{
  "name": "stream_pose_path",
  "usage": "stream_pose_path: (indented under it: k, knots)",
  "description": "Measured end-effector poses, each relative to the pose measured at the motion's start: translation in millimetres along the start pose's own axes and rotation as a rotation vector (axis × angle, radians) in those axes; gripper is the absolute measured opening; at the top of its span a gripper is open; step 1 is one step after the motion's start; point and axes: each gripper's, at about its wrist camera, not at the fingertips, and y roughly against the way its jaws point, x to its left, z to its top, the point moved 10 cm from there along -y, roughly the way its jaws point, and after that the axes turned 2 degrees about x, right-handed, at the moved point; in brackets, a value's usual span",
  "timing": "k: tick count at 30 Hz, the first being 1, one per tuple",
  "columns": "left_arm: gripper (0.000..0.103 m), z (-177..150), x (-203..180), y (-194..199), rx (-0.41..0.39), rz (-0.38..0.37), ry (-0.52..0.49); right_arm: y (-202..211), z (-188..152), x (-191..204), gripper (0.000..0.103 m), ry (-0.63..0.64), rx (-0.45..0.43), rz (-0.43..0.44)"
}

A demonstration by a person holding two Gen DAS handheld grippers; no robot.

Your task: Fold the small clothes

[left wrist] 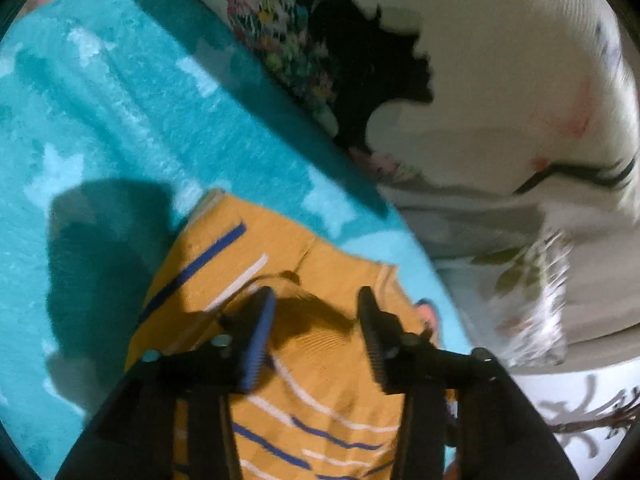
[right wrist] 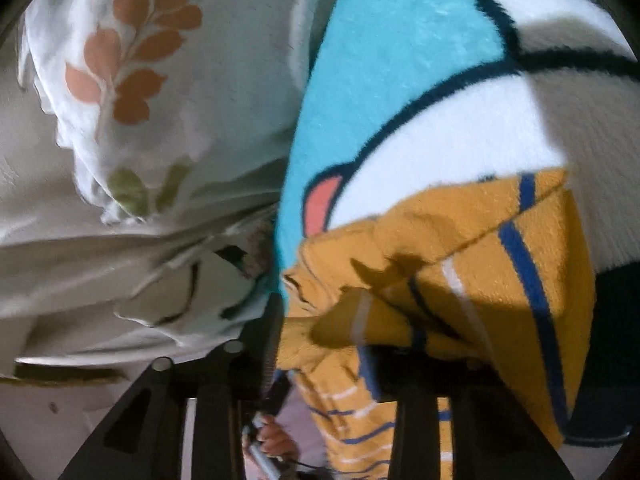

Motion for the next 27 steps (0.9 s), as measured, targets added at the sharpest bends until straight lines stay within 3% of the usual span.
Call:
stream_pose_path:
  k: [3, 6, 12, 16, 20, 27]
  knots:
    - [0.052, 8.1, -1.0, 14.3, -0.041, -0.037, 0.03, 6.2, 0.7, 5.7, 0.055, -0.027, 0.007, 0.068]
    - [0.052, 12.7, 6.6, 30.1, -0.07, -0.011, 0.046, 14.4, 4.2, 5.3, 0.059, -0.06, -0.009, 0.1]
    - [0.053, -9.4, 34.1, 68.1, -0.09, 0.181, -0.009, 29.0, -7.4, 18.3, 0.067, -0.043, -0.029, 0.121]
    - [0.058, -40.5, 51.9, 99.5, -0.121, 0.295, -0.043, 36.5, -39.7, 37.8, 0.067, 0.151, -0.006, -0.016]
    - [0.059, -73.7, 68.2, 122.3, -0.146, 0.405, -0.067, 7.5, -62.9, 48.1, 0.066, 0.418, 0.062, -0.246]
    - [0.06, -120.8, 94.0, 157.0, -0.167, 0.469, -0.053, -53.0, -30.1, 26.4, 0.056, 0.545, 0.078, -0.516]
